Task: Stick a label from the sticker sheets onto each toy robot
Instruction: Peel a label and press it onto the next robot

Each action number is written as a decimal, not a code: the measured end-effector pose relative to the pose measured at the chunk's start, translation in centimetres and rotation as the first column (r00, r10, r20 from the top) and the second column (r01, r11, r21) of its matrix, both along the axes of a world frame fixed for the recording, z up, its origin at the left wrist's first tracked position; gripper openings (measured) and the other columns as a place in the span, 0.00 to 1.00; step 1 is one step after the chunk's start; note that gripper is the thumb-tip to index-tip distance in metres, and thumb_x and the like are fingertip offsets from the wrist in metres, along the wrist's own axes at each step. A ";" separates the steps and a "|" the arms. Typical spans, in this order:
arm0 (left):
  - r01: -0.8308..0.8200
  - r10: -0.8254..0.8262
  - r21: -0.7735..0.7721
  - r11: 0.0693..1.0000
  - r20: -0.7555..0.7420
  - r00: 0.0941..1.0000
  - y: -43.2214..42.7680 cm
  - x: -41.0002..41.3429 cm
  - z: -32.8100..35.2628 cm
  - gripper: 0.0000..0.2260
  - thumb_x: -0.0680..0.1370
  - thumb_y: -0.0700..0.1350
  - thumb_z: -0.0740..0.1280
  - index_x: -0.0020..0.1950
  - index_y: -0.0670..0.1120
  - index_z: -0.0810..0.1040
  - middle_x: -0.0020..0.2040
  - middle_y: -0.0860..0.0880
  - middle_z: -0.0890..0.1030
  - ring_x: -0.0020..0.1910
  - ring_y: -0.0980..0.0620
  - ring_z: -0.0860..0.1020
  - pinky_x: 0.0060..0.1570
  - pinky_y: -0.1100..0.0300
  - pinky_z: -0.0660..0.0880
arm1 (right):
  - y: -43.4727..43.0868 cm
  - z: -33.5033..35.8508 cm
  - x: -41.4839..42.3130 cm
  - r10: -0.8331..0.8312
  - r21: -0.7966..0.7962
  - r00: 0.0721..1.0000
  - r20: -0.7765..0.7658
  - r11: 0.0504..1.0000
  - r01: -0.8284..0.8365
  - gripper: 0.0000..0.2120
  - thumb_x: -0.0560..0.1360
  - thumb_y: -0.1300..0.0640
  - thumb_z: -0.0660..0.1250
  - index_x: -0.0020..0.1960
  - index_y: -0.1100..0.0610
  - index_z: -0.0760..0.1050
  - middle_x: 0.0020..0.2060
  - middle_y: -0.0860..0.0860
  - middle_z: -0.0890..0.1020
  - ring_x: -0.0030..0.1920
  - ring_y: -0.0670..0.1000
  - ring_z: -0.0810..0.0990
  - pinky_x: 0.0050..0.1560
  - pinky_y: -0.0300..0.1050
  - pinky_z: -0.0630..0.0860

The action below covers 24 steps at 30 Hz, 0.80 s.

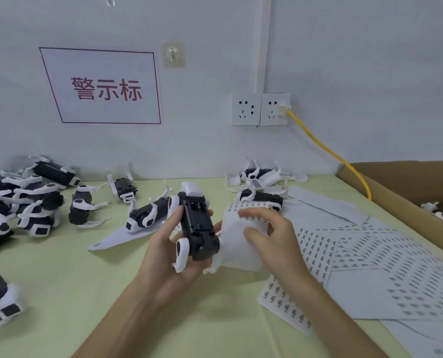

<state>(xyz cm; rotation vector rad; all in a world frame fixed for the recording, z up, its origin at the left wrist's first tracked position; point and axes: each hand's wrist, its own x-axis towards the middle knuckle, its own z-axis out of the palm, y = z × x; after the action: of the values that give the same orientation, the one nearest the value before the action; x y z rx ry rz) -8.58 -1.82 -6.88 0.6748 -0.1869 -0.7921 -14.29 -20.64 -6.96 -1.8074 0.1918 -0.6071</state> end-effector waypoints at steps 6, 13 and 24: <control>-0.005 0.004 0.022 1.000 0.053 0.999 -0.5 -0.5 0.3 0.22 0.69 0.57 0.80 0.57 0.45 0.87 0.46 0.46 0.80 0.41 0.43 0.83 0.39 0.55 0.77 | 0.4 -0.1 -0.2 0.038 -0.109 0.998 0.041 0.994 -0.034 0.17 0.75 0.63 0.71 0.56 0.43 0.81 0.59 0.40 0.77 0.59 0.30 0.72 0.59 0.33 0.70; -0.041 0.028 0.084 0.996 0.158 0.987 -0.4 -0.6 0.2 0.29 0.66 0.57 0.83 0.61 0.42 0.84 0.43 0.45 0.81 0.40 0.43 0.82 0.36 0.56 0.80 | 0.7 0.0 -0.2 -0.071 -0.169 0.994 0.088 0.982 0.085 0.13 0.71 0.51 0.78 0.54 0.42 0.84 0.57 0.43 0.72 0.61 0.37 0.72 0.56 0.34 0.71; -0.061 -0.037 0.209 0.976 0.439 0.898 -1.1 -1.3 0.2 0.19 0.78 0.56 0.64 0.58 0.44 0.83 0.44 0.46 0.83 0.39 0.48 0.82 0.39 0.59 0.79 | 0.3 -0.3 0.1 -0.132 -0.465 0.953 0.272 0.849 0.250 0.10 0.68 0.54 0.81 0.49 0.49 0.87 0.46 0.44 0.76 0.50 0.44 0.73 0.55 0.38 0.70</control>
<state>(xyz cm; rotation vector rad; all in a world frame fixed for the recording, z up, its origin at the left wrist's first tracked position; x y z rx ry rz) -9.87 -2.88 -6.66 1.0620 -0.5143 -0.6418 -14.21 -20.38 -7.28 -2.2060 0.0594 -1.0827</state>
